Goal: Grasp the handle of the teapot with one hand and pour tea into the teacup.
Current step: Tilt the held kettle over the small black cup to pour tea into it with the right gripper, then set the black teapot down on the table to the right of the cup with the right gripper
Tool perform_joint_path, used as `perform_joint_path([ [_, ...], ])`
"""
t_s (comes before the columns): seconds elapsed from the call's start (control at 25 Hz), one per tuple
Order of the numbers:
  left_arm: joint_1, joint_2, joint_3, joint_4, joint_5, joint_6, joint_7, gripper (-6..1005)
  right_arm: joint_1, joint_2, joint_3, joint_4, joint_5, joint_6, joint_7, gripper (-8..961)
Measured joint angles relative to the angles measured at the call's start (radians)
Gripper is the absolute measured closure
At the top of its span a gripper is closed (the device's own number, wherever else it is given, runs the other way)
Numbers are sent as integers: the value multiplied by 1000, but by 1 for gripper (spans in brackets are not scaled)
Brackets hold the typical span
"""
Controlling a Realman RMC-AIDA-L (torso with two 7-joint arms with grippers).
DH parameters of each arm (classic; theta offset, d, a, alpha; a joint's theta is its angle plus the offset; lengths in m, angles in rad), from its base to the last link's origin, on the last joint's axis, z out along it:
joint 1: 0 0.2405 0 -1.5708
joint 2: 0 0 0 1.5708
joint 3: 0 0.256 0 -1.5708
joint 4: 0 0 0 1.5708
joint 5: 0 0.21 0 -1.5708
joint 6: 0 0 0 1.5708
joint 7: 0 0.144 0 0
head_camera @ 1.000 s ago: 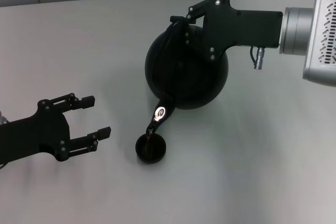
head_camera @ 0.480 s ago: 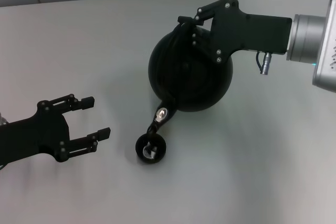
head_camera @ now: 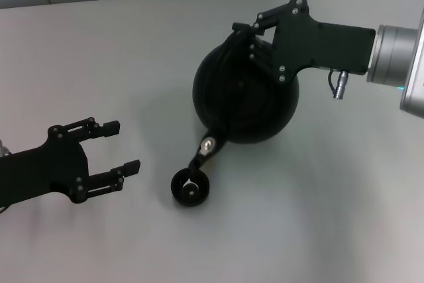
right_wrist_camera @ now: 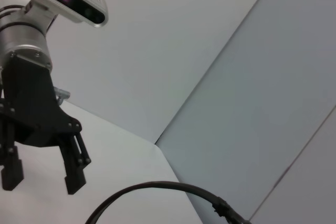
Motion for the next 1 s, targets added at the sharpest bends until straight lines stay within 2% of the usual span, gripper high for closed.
perform_joint_path([
  [0.24, 4, 0, 2, 0, 0, 0, 0, 263, -12, -3, 0, 34, 144, 23, 56, 862],
  [0.48, 6, 0, 3, 0, 0, 1, 0, 263, -38, -1, 5, 62, 215, 26, 49, 863],
  [0.8, 5, 0, 2, 4, 0, 3, 0, 263, -82, -4, 7, 168, 479, 21, 58, 862],
  [1.0, 0, 2, 8, 10, 0, 3, -21, 262, -102, -7, 25, 257, 567, 28, 58, 862],
])
